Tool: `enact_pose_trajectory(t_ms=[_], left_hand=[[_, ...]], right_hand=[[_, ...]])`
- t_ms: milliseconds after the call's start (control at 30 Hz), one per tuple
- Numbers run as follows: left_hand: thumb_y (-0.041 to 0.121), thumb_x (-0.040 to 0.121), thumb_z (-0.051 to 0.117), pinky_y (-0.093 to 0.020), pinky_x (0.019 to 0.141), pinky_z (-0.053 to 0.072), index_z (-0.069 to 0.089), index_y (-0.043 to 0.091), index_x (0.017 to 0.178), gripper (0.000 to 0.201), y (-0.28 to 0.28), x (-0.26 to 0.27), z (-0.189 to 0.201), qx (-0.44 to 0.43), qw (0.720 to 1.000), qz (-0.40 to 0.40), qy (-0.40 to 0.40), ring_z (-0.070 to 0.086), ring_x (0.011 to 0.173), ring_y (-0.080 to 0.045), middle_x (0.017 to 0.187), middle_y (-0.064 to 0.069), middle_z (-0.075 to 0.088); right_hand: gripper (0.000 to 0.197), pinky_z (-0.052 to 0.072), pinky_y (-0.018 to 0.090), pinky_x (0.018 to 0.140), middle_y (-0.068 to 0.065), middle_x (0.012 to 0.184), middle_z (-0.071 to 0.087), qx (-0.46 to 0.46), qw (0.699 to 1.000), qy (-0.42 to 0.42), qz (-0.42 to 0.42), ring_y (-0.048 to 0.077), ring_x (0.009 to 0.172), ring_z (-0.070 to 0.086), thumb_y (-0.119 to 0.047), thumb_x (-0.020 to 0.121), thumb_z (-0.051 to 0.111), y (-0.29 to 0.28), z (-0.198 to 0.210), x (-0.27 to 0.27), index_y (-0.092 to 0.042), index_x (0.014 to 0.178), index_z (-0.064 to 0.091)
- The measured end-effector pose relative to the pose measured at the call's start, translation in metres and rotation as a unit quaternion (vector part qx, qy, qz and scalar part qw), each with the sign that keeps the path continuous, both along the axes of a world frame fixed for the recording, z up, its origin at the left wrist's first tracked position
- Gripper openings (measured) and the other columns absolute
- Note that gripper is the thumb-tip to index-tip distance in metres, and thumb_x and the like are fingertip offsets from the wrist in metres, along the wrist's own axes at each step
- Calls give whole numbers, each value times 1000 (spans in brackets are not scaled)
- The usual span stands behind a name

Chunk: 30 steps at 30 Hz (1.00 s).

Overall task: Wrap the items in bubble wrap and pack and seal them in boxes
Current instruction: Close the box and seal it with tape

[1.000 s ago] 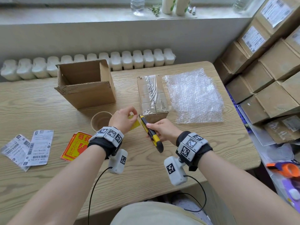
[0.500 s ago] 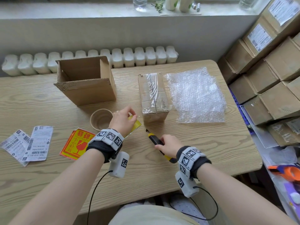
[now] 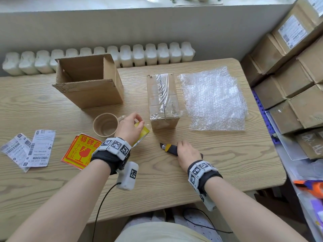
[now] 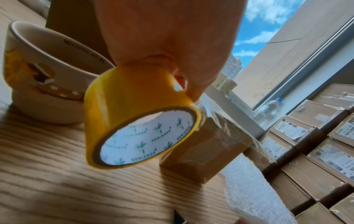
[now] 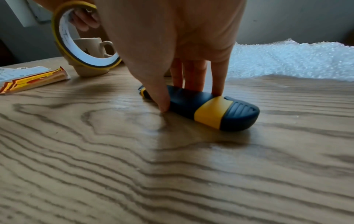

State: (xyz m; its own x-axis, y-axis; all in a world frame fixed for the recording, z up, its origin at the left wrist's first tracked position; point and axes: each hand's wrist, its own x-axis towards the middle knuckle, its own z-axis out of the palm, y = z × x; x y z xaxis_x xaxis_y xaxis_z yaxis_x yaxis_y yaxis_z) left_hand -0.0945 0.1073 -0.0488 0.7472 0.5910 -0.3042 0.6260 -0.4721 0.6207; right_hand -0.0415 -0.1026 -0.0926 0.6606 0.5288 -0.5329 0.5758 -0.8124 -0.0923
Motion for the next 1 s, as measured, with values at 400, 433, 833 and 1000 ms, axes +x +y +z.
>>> enact_pose_trajectory(t_ms=[400,433,833,1000], left_hand=[[27,89,59,-27,74,33,59,18,89,9,-8,-5,4,-3,1000,21,-17,51,88,-19,87,-2,55],[26,89,59,-26,74,33,59,17,89,9,-9,-5,5,0,1000,23,-22,51,87,-19,86,-2,55],[29,87,59,-32,78,43,55,25,84,6,-14,-11,-2,24,999,7,25,55,91,-22,86,-4,61],[29,87,59,-35,73,45,53,25,80,10,-11,-30,-8,27,999,10,44,57,83,-28,77,0,58]], right_hand=[[56,21,39,114,12,140,50,239,904,-242,261,24,130,46,-6,78,51,45,62,45,-5,134,48],[60,14,41,117,11,150,35,211,910,-228,275,23,139,34,-4,83,39,53,70,51,-5,143,36],[60,17,38,116,6,150,37,156,921,-149,323,24,136,39,-3,87,17,39,57,87,-10,142,40],[70,0,31,117,-1,159,11,174,927,-121,311,18,146,13,10,89,36,32,55,92,-17,151,17]])
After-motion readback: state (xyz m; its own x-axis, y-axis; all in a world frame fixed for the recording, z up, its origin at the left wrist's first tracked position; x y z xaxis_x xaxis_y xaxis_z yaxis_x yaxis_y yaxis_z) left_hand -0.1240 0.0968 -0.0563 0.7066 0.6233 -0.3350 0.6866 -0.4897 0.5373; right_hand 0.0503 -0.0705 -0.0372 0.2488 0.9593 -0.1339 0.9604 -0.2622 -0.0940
